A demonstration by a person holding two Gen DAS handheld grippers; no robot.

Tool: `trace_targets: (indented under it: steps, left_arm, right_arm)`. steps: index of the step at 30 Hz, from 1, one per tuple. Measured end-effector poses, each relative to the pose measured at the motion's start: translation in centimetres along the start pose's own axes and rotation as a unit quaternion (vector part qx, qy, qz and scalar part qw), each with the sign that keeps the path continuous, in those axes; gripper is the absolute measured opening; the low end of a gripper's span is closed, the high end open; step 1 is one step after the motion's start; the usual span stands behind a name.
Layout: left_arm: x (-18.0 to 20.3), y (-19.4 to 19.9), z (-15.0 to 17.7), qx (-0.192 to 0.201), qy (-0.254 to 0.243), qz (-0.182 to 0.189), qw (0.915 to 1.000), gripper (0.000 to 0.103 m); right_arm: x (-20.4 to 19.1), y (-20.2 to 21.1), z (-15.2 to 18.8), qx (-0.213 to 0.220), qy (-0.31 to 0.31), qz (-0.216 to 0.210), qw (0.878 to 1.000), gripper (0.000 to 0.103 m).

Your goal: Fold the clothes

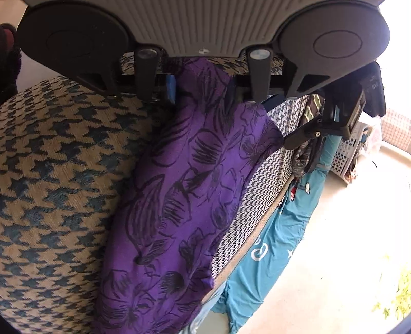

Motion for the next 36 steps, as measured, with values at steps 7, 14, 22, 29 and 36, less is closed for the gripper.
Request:
trace_targets:
  steps: [7,14,22,29,36]
  left_arm:
    - [0.0,0.1,0.1,-0.002,0.005,0.010,0.9999,0.103]
    - [-0.3,-0.4,0.6,-0.021,0.037,0.061,0.9972,0.103]
    - [-0.3,-1.6,1.2,-0.045,0.076,0.113,0.9896,0.103]
    - [0.5,-3.6,1.2,-0.045,0.098,0.134,0.9851,0.103]
    - [0.8,-4.8,0.1,-0.018,0.129,0.140,0.9815,0.103]
  right_arm:
    - [-0.6,0.9,-0.6,0.030,0.013,-0.017,0.999,0.012]
    - [-1.6,2.5,-1.6,0.077,0.010,-0.073,0.994,0.011]
    - [-1.8,3.1,-2.3,0.099,-0.018,-0.107,0.989,0.011]
    - [-1.6,3.5,-2.6,0.109,-0.035,-0.125,0.986,0.011]
    - [-1.3,3.9,-2.8,0.114,-0.050,-0.129,0.984,0.011]
Point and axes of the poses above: each gripper's, at about its wrist camera, not at the fingertips, and y roughly against the way its jaws point, x to its right, z to its underside, the point moved 2 cm from there along -y, roughly the way its jaws point, and after that the axes turned 3 degrees about -x, right-handed, at the moved point
